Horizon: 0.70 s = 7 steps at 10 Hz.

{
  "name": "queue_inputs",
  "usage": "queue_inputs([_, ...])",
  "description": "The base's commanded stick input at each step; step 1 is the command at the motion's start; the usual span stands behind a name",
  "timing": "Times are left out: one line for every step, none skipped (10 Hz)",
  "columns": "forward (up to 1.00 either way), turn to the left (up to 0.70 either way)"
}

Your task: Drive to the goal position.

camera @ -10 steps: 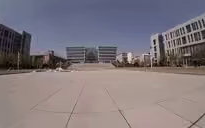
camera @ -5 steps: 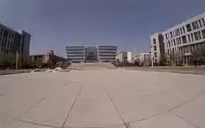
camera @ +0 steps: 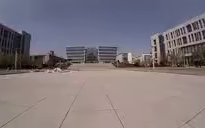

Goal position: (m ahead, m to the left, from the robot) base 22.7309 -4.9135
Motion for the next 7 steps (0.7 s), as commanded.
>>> queue_inputs([0.70, 0.00])
queue_inputs([0.70, 0.00])
queue_inputs([0.70, 0.00])
queue_inputs([0.70, 0.00])
queue_inputs([0.70, 0.00])
queue_inputs([0.70, 0.00])
queue_inputs([0.70, 0.00])
